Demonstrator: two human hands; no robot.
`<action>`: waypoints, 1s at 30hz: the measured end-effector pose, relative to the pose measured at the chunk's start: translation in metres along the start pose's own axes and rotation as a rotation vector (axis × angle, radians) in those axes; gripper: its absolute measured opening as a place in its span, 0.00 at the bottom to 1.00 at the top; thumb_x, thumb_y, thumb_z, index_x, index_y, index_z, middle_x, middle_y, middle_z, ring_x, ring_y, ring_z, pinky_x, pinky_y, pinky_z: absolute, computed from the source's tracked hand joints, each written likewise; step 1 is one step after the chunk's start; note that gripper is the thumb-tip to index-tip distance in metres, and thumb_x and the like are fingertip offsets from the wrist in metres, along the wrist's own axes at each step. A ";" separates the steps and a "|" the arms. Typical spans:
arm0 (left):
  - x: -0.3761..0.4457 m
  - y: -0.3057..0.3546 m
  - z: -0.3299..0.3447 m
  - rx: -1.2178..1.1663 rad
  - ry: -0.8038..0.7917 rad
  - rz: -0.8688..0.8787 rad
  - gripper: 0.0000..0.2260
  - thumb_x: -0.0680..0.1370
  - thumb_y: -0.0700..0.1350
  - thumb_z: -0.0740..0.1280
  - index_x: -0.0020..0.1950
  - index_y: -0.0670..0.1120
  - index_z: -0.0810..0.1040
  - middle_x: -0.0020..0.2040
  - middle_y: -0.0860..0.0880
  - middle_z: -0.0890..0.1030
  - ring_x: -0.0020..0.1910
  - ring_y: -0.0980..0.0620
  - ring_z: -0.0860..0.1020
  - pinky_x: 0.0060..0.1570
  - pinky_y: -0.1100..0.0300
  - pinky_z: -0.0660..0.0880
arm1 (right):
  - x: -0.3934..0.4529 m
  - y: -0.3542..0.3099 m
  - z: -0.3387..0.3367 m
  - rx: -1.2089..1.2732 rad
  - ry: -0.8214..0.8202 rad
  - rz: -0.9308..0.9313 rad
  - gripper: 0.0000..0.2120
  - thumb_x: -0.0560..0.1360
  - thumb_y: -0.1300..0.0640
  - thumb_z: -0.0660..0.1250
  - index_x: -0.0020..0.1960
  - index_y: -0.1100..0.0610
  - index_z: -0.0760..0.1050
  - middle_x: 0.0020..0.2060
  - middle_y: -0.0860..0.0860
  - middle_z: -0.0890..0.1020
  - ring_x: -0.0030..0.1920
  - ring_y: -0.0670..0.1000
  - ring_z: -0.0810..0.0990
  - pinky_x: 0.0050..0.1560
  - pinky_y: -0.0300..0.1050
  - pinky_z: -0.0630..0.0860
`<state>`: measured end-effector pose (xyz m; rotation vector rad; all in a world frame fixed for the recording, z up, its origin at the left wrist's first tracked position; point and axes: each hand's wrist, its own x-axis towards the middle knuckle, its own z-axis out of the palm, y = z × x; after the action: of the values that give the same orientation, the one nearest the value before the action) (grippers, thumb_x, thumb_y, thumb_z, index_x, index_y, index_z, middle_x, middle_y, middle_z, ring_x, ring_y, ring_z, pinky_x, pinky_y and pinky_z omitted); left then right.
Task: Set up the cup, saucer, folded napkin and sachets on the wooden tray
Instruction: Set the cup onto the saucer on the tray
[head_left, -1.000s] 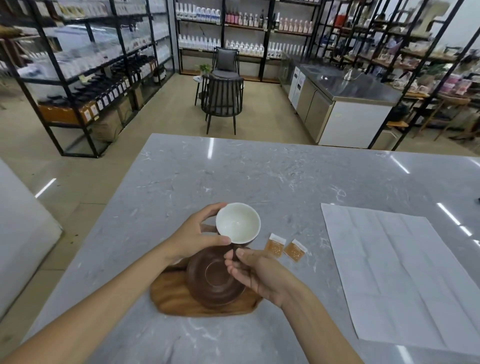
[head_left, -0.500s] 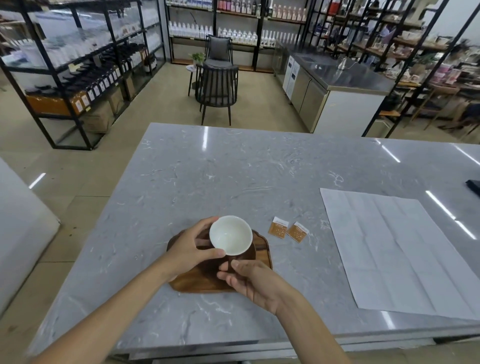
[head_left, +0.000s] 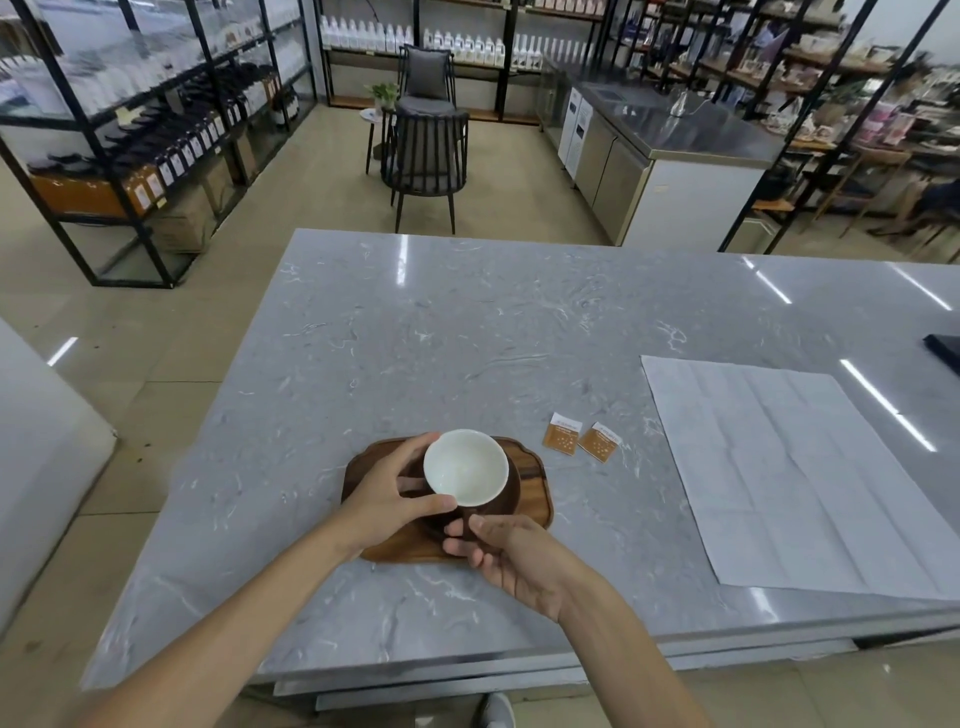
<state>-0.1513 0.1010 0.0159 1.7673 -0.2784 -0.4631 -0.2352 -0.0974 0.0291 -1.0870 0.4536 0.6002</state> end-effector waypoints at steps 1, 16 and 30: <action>-0.001 -0.001 0.000 0.003 -0.003 0.002 0.36 0.69 0.42 0.81 0.74 0.57 0.70 0.70 0.58 0.76 0.63 0.51 0.80 0.61 0.60 0.78 | -0.001 0.001 -0.001 -0.002 0.000 0.001 0.13 0.84 0.59 0.64 0.55 0.65 0.84 0.48 0.62 0.87 0.34 0.45 0.80 0.35 0.32 0.79; -0.008 -0.019 0.001 -0.011 0.065 0.019 0.37 0.64 0.53 0.82 0.71 0.61 0.72 0.67 0.60 0.80 0.64 0.59 0.79 0.63 0.60 0.76 | -0.001 -0.012 -0.025 -0.500 0.436 -0.631 0.11 0.83 0.52 0.65 0.61 0.48 0.83 0.56 0.43 0.86 0.59 0.43 0.83 0.60 0.42 0.78; -0.008 -0.017 0.006 -0.034 0.070 0.013 0.34 0.70 0.47 0.80 0.73 0.60 0.71 0.67 0.61 0.79 0.65 0.62 0.78 0.61 0.68 0.74 | 0.015 -0.006 -0.022 -0.592 0.302 -0.574 0.19 0.82 0.47 0.66 0.72 0.36 0.74 0.61 0.32 0.82 0.63 0.32 0.77 0.57 0.28 0.74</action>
<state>-0.1622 0.1031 0.0001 1.7438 -0.2315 -0.3937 -0.2211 -0.1157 0.0150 -1.8015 0.1982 0.0442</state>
